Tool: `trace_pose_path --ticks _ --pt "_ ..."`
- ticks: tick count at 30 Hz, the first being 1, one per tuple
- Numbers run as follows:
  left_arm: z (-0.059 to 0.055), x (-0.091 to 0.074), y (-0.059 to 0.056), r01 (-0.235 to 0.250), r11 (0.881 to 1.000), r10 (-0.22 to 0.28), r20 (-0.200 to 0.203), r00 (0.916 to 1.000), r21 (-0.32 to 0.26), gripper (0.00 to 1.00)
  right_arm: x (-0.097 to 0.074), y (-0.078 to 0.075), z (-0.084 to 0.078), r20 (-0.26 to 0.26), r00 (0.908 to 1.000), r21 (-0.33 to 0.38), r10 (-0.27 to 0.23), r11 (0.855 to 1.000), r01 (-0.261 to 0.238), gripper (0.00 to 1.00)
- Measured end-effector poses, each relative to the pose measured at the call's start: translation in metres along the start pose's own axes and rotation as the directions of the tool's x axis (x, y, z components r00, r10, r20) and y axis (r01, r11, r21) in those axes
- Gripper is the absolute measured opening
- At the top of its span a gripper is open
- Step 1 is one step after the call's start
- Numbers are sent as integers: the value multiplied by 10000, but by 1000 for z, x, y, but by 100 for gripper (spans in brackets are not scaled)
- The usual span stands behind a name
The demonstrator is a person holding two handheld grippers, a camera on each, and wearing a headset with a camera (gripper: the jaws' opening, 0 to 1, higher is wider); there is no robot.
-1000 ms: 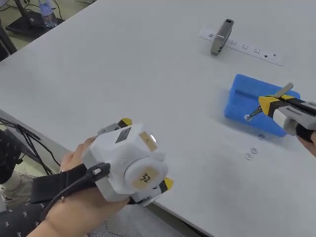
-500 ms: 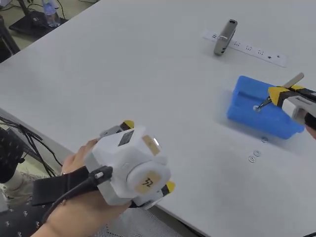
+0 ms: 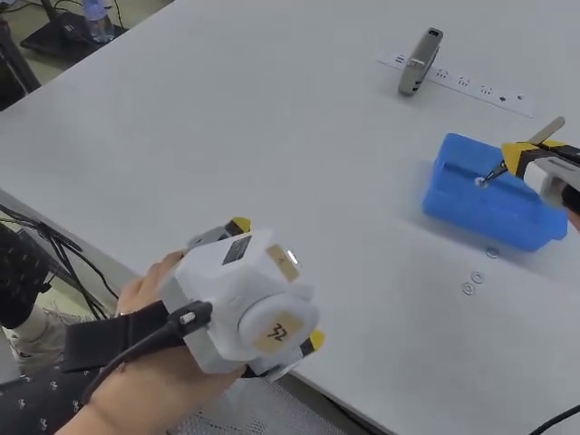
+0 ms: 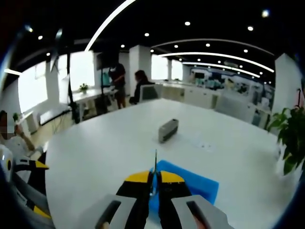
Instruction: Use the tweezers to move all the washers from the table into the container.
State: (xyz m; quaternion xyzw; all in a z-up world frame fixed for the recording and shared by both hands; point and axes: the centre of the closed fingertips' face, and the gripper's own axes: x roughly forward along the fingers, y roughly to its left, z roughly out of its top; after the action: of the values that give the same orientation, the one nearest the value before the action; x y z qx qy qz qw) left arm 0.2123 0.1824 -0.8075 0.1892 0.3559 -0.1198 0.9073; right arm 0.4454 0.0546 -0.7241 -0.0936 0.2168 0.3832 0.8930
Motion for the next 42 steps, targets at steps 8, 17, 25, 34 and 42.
trace_pose_path --ticks 8,17,25,34,42 --pt "0 -1 0 19 10000 -19 -28 10000 7 89 17 -8 -9 -248 9994 -98 -249 9996 246 2" --pt "-1 0 0 29 10000 -29 -73 10000 9 88 35 -2 -21 -677 9976 -454 -170 9989 139 2" --pt "-1 0 -1 40 10000 -40 -86 10000 4 88 42 -4 -33 -937 9955 -566 -156 9983 103 2" --pt "-1 0 -1 41 10000 -41 -91 10000 0 88 48 -6 -50 -1305 9914 -411 -136 9991 83 2" --pt "-2 0 -1 52 10000 -52 -138 9999 22 87 53 -6 -64 -1510 9884 -303 -183 9994 138 2"
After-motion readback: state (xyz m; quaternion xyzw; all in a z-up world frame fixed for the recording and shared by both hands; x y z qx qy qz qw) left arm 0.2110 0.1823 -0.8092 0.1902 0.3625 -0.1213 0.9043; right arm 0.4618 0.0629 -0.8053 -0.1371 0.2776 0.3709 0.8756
